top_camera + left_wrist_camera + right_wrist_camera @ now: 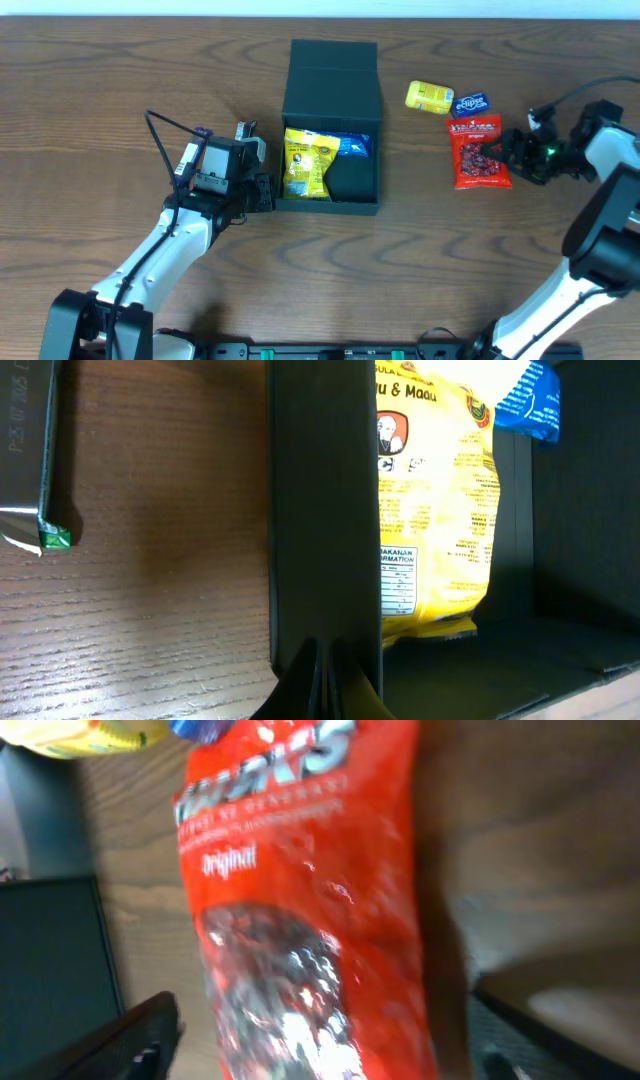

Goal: Pack container
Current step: 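Grasp the red Hacks candy bag with the right gripper, then place the red bag into the box on top of the yellow bag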

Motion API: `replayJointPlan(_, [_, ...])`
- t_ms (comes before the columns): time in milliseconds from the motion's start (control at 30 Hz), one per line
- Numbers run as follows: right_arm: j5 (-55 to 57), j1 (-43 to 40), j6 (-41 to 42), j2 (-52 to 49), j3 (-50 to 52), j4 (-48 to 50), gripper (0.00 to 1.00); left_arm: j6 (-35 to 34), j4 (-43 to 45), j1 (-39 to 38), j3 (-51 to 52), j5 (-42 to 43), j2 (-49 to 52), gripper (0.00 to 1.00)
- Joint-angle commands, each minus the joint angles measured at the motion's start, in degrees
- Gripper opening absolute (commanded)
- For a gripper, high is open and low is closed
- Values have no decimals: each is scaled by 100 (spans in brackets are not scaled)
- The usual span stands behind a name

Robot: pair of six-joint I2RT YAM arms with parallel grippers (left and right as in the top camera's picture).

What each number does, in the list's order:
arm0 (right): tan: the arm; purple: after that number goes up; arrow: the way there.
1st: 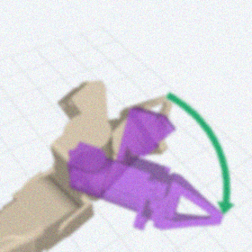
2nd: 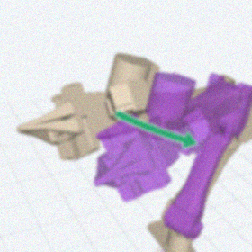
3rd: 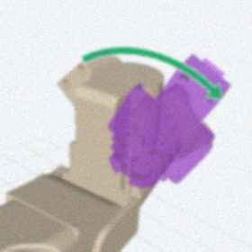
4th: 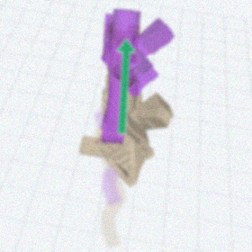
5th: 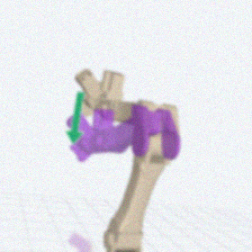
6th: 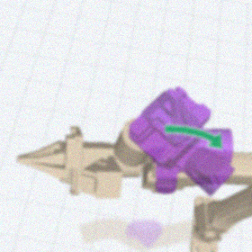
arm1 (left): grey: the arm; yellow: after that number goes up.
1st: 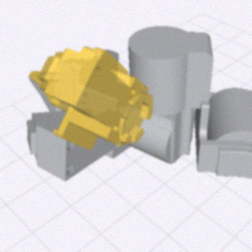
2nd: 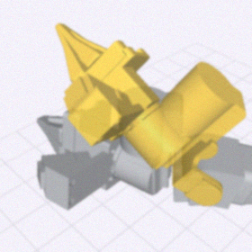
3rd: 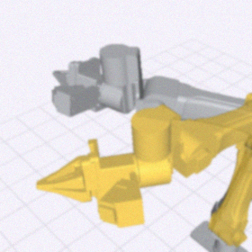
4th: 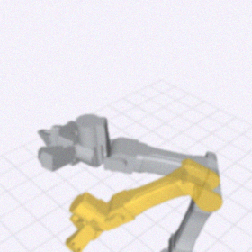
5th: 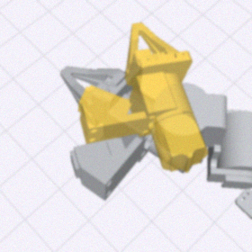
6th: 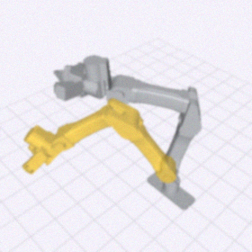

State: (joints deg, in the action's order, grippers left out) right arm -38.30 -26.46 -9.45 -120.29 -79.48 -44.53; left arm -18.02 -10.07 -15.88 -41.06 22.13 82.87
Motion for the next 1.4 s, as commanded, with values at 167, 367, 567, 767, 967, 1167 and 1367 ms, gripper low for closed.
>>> replayJointPlan(167, [98,503,354,-358,52,363,45,-4,4,7,20,63,28,5])
replayJointPlan(367, [70,501,476,-356,44,247,6,-4,4,7,20,66,28,6])
replayJointPlan(567, [26,501,463,-166,-155,-470,1,-2,4,7,17,66,28,5])
replayJointPlan(767, [-772,514,168,715,-291,-1128,1,0,9,11,17,59,26,6])
replayJointPlan(967, [-1731,933,920,1856,-291,-1172,1,-2,201,11,7,42,26,5])
replayJointPlan(1167, [-1606,2181,2522,2079,-286,-356,2,-2,343,11,7,44,26,6])
replayJointPlan(1367, [-358,3582,4109,1961,-278,708,2,-2,337,15,7,31,26,6])
